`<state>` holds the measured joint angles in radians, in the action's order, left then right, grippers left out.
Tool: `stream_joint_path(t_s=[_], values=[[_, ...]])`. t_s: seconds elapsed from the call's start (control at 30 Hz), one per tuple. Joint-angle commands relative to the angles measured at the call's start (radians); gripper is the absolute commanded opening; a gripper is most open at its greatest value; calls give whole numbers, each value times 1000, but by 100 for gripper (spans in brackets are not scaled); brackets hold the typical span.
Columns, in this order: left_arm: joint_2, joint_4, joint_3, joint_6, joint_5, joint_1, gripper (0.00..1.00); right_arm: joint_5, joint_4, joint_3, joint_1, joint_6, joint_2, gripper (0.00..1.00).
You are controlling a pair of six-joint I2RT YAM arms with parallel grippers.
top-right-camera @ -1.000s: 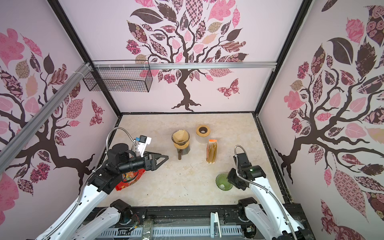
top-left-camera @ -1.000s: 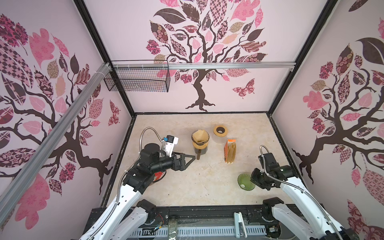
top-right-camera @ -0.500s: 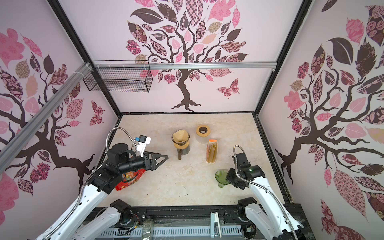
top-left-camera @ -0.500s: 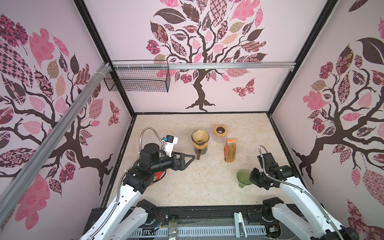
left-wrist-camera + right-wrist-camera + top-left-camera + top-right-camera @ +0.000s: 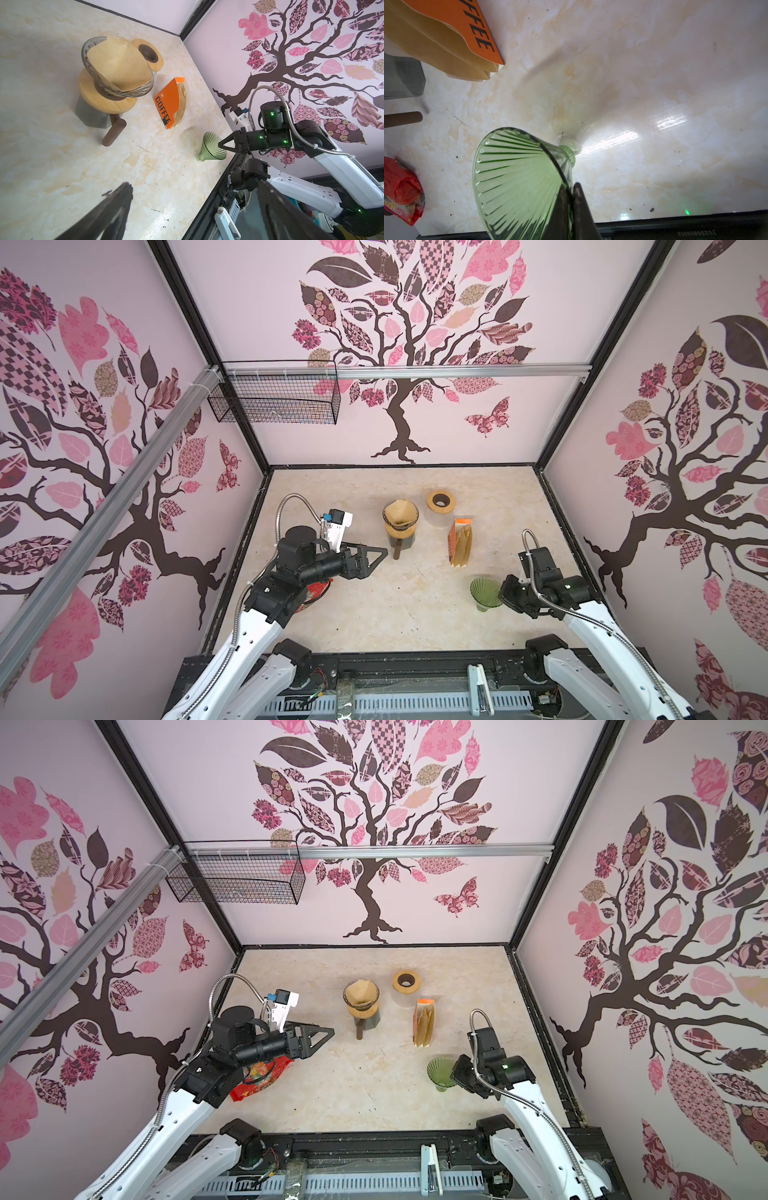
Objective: Place the coffee filter in the dripper
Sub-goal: 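Lift the green dripper with the right gripper and carry it toward the plastic cup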
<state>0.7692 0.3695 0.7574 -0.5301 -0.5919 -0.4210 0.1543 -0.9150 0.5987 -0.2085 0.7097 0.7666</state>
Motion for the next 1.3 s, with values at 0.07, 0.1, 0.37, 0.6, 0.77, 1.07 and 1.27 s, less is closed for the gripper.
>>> stream_joint_path(t_s=[0.07, 0.1, 0.37, 0.6, 0.77, 1.07, 1.27], values=[[-7, -3, 19, 58, 27, 6, 97, -10, 23, 99, -6, -45, -28, 0], [-10, -2, 19, 65, 33, 5, 97, -6, 34, 110, -7, -47, -34, 0], [-35, -7, 6, 106, 120, 7, 97, 43, 140, 224, -7, -52, -6, 0], [-64, -38, -18, 124, 176, 14, 97, 33, 223, 379, -7, -23, 66, 0], [-63, -70, -41, 114, 206, 37, 97, 23, 324, 489, -7, 31, 175, 0], [-54, -80, -55, 98, 264, 38, 97, -21, 418, 696, -7, 7, 417, 0], [-48, -51, -43, 88, 325, 38, 97, -61, 424, 896, -6, -52, 613, 0]])
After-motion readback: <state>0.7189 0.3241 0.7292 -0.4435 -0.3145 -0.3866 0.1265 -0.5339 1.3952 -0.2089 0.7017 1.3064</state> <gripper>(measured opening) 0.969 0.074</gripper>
